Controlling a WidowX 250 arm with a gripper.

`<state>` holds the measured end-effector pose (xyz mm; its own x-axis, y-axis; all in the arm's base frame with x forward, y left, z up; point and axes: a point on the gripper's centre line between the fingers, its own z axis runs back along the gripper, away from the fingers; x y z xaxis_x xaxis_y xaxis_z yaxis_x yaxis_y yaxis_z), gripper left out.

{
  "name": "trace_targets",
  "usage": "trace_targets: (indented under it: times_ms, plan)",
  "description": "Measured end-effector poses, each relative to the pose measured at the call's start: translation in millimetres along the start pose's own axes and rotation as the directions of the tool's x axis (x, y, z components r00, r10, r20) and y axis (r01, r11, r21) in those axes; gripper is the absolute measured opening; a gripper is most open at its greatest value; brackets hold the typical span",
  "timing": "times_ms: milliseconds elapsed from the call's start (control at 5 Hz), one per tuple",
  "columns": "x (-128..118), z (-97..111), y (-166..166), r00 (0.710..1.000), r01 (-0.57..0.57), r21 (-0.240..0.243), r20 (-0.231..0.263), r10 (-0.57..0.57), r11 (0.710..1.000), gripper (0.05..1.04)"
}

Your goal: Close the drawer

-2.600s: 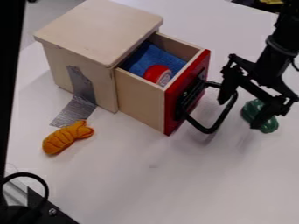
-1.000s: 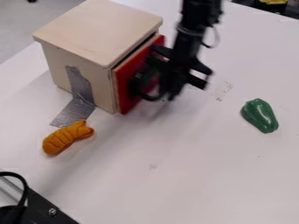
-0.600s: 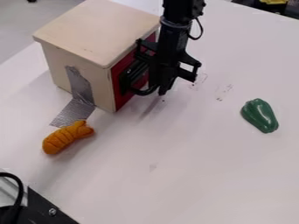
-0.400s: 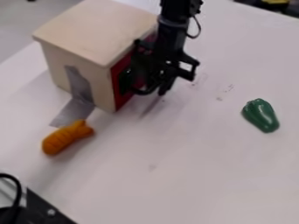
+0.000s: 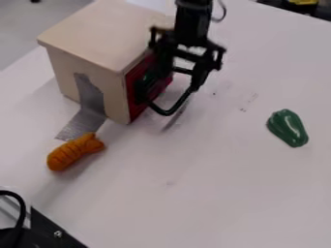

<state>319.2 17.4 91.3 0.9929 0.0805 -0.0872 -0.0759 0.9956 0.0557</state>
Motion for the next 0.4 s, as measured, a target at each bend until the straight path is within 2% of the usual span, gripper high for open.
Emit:
trace_targets:
  times_ms: [400]
  plan:
    - [-5.4, 58.8, -7.9, 0.99, 0.047, 0.005, 0.135, -0.048, 0.999, 1.0]
